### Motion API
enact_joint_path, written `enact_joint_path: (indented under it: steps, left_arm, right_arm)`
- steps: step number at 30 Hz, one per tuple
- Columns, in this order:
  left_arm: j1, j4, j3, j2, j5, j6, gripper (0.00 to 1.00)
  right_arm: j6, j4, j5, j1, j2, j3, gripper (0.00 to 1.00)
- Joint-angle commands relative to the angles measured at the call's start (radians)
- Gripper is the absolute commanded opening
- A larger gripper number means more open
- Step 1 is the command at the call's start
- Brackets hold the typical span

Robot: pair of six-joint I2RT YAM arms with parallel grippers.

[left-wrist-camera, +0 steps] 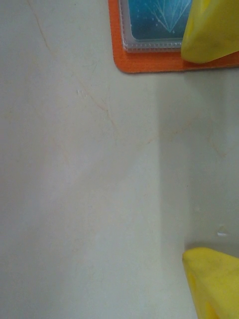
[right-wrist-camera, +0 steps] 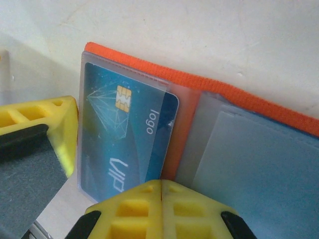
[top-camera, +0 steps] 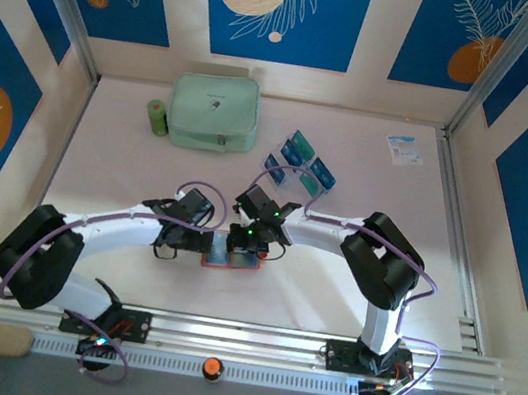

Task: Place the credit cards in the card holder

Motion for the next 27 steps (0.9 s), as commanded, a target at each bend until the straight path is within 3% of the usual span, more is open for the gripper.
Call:
enact_joint_path:
  steps: [1,8,14,19,27]
  left_arm:
    - [-0.004,-0.006,-0.002,-0.003,-0.011,-0.006,0.95]
    - [0.000,-0.085,0.086,-0.061,-0.040,0.028,0.96]
    - [0.001,-0.090,0.162,-0.091,0.020,0.052,0.97]
    - [-0.012,-0.040,0.185,-0.072,0.097,0.047,0.96]
    - [-0.070,0.013,0.167,-0.028,0.112,0.017,0.96]
  right_arm:
    - [0.004,-0.017,-0.026,0.008,0.011,0.021,0.00]
    - [-0.012,-0.051,0.009,-0.031,-0.101,-0.004,0.00]
    - [-0.031,-0.060,0.017,-0.110,-0.173,-0.062,0.00]
    - [-0.049,-0.048,-0.003,-0.164,-0.170,-0.091,0.00]
    - [-0.062,-0.039,-0.031,-0.180,-0.133,-0.091,0.00]
